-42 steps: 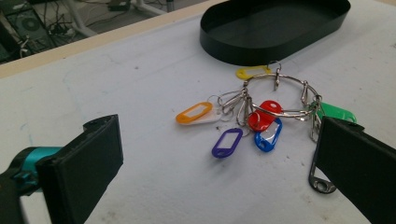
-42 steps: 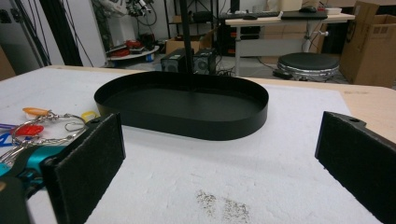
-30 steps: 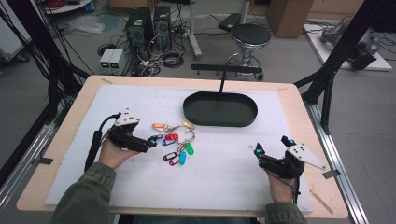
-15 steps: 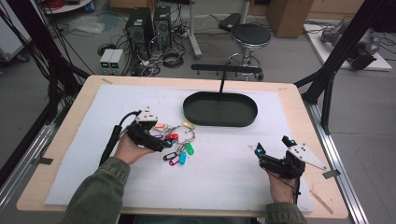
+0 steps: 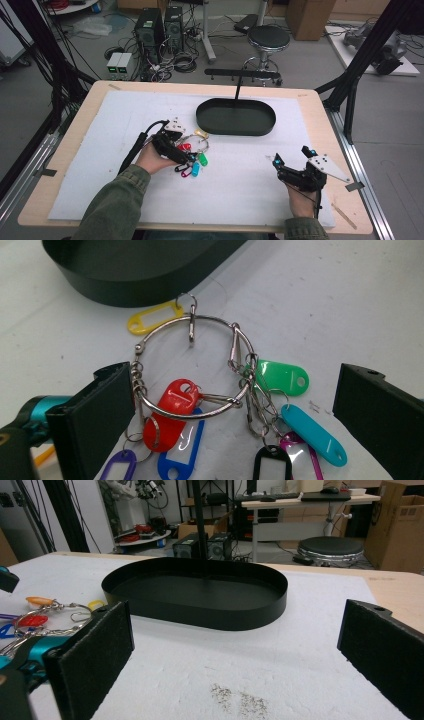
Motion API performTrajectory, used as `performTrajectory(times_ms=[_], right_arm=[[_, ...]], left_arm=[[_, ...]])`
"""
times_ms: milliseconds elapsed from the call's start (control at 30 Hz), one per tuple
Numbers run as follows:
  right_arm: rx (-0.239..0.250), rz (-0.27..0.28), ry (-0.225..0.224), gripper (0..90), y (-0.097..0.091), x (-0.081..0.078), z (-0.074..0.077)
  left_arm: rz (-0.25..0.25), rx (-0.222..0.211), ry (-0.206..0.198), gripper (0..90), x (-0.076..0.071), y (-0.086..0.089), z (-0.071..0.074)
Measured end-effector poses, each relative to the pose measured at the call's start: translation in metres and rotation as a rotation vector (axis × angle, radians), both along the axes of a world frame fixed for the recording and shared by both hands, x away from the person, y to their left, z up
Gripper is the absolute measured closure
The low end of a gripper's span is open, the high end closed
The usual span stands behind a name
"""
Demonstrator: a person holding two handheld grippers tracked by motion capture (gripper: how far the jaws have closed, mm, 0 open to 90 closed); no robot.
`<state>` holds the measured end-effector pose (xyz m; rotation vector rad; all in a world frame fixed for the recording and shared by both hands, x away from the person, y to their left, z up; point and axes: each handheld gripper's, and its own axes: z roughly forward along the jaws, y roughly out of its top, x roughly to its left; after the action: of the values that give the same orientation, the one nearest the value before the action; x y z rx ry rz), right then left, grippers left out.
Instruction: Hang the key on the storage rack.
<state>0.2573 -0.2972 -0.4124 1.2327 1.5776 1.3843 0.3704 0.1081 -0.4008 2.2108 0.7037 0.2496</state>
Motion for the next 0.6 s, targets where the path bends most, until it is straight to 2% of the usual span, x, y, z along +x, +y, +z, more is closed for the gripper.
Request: performTrajectory(times_ms=[200,333,433,600], right_arm=[[-0.005,0.003,0.005,0.5,0.0,0.0,0.0],[-0.005,0.005,0.006,0.5,0.0,0.0,0.0],[-0.008,0.006,0.004,0.5,0.0,0.001,-0.001],[-0.01,0.009,0.005,0.5,0.001,0.001,-0.001]], left_arm=[[-0.027,0.02,0.014,3.8,0.004,-0.009,-0.002],[-0.052,0.016,0.036,8.1,0.006,-0.013,-0.006],[-0.05,0.044,0.058,8.3,0.01,-0.013,-0.012],[-0.057,0.05,0.071,12.7,0.014,-0.014,-0.017]])
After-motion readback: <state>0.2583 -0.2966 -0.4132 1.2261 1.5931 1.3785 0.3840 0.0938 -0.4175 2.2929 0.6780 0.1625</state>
